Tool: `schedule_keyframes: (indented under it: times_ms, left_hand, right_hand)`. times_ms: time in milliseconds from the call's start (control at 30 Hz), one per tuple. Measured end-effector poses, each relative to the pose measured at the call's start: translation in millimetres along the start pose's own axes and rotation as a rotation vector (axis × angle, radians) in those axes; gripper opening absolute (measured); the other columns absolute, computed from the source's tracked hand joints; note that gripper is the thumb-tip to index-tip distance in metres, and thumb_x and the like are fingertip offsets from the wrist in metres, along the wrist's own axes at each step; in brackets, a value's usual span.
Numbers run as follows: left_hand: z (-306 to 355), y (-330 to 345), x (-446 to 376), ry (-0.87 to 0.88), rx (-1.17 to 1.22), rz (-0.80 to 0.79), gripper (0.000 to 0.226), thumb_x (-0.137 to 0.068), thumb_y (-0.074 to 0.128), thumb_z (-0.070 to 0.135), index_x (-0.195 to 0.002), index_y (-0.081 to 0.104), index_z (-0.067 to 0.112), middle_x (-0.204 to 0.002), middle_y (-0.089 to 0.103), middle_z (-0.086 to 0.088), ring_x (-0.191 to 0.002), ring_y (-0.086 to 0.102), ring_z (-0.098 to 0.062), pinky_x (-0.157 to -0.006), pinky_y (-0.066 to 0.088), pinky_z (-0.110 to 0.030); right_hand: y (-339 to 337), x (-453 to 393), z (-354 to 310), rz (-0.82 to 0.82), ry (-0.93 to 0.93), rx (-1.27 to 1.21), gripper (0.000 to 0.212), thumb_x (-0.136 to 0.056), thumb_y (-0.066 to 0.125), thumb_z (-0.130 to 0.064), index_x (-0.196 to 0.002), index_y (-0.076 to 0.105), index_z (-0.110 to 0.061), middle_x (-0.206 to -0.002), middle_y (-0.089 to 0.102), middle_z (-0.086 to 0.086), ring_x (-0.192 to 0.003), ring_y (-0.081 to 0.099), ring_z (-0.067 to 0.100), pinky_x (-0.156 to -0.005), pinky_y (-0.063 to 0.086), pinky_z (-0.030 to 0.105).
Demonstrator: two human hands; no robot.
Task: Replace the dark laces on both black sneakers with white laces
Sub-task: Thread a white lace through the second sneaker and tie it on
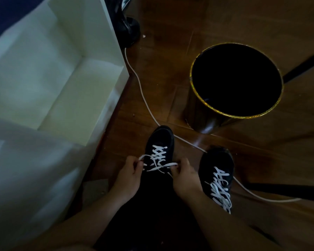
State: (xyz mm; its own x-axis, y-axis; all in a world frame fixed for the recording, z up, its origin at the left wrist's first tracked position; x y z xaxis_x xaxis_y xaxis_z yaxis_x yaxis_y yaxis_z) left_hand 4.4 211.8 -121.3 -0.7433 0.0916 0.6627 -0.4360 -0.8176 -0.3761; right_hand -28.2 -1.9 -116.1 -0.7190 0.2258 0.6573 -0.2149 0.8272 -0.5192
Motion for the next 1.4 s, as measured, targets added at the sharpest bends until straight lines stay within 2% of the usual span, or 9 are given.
schedule_keyframes:
  times_ms: [133,333,600,733,833,900,1033,1167,1400]
  left_hand:
    - [-9.8,7.6,9.1,0.016,-0.039,-0.061,0.021,-0.111,0.046,0.040,-0.129,0.042,0.031,-0.109,0.066,0.011,-0.095,0.066,-0.001,-0.073,0.050,-0.021]
    - [-13.1,-13.8,4.9,-0.014,-0.016,0.006,0.011,-0.109,0.054,0.031,-0.118,0.054,0.024,-0.108,0.068,0.002,-0.095,0.067,-0.010,-0.073,0.052,-0.026]
    - [-17.9,-79.5,-3.7,0.095,-0.741,0.208,0.004,-0.106,0.054,0.019,-0.105,0.058,0.019,-0.091,0.060,0.000,-0.087,0.067,-0.029,-0.072,0.053,-0.042]
    - [-13.7,-62.7,3.7,0.062,-1.054,0.123,0.029,-0.101,0.055,0.016,-0.124,0.051,0.033,-0.113,0.057,0.003,-0.105,0.063,-0.025,-0.080,0.057,-0.043]
    - [7.5,-48.9,5.0,0.164,-0.736,0.168,0.026,-0.111,0.045,0.032,-0.135,0.053,0.031,-0.120,0.053,0.000,-0.111,0.058,-0.026,-0.083,0.051,-0.039]
    - [9.9,-32.4,-0.6,0.147,-0.529,0.034,0.030,-0.112,0.040,0.044,-0.131,0.057,0.029,-0.119,0.054,0.009,-0.109,0.058,-0.016,-0.089,0.050,-0.035]
    - [13.0,0.5,5.1,0.192,-0.643,-0.223,0.031,-0.107,0.044,0.057,-0.113,0.060,0.031,-0.102,0.064,0.014,-0.095,0.062,-0.007,-0.086,0.053,-0.036]
    - [10.7,8.6,1.8,0.286,-0.748,-0.186,0.028,-0.105,0.052,0.052,-0.096,0.059,0.027,-0.092,0.061,0.011,-0.090,0.059,-0.011,-0.087,0.050,-0.043]
    - [-7.3,-11.6,-5.5,0.113,-0.402,-0.234,0.025,-0.109,0.053,0.034,-0.092,0.067,0.022,-0.090,0.068,0.005,-0.084,0.063,-0.007,-0.071,0.043,-0.025]
  right_hand:
    - [6.2,4.9,-1.6,-0.138,-0.055,0.074,0.038,-0.102,0.051,-0.051,-0.135,0.049,-0.033,-0.123,0.067,0.004,-0.113,0.064,0.027,-0.098,0.052,0.041]
    - [-20.4,-0.6,-3.4,-0.129,-0.175,0.322,0.047,-0.097,0.064,-0.039,-0.140,0.045,-0.039,-0.124,0.071,0.003,-0.111,0.067,0.025,-0.094,0.054,0.039]
    - [-87.6,-10.9,21.1,-0.011,-0.133,0.845,0.032,-0.100,0.052,-0.018,-0.127,0.062,-0.031,-0.120,0.067,0.007,-0.116,0.061,0.029,-0.083,0.058,0.042]
    - [-85.0,-2.4,29.2,-0.079,-0.051,0.962,0.035,-0.099,0.051,-0.022,-0.131,0.063,-0.028,-0.134,0.058,0.007,-0.132,0.044,0.032,-0.095,0.051,0.049]
    - [-60.5,9.9,5.3,-0.119,-0.173,0.967,0.043,-0.096,0.050,-0.039,-0.138,0.056,-0.040,-0.150,0.037,0.002,-0.138,0.027,0.038,-0.105,0.034,0.059]
    - [-38.3,15.9,-11.2,-0.141,-0.305,0.921,0.047,-0.094,0.050,-0.044,-0.141,0.052,-0.041,-0.151,0.039,-0.001,-0.136,0.027,0.037,-0.104,0.033,0.059]
    - [0.6,20.8,-24.2,-0.226,-0.333,0.790,0.034,-0.102,0.043,-0.044,-0.131,0.055,-0.033,-0.141,0.055,-0.002,-0.130,0.036,0.034,-0.102,0.036,0.056]
    - [6.4,19.6,-19.2,-0.221,-0.278,0.741,0.030,-0.108,0.034,-0.048,-0.115,0.059,-0.032,-0.125,0.065,0.000,-0.124,0.047,0.030,-0.101,0.035,0.053]
    - [-17.1,13.2,-7.5,-0.141,-0.259,0.783,0.028,-0.107,0.036,-0.046,-0.109,0.061,-0.033,-0.116,0.068,-0.001,-0.121,0.050,0.028,-0.094,0.031,0.047]
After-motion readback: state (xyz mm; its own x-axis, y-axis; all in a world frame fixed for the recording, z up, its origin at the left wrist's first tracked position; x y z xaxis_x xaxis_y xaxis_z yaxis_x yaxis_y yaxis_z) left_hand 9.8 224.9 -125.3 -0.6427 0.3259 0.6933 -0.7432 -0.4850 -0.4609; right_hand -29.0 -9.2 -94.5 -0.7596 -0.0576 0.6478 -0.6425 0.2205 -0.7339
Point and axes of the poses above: each hand's wrist, its own x-axis away from the middle knuckle, its own y-axis out of the palm, z = x × y, the point moved 9 cm from there along -x, towards the middle knuckle
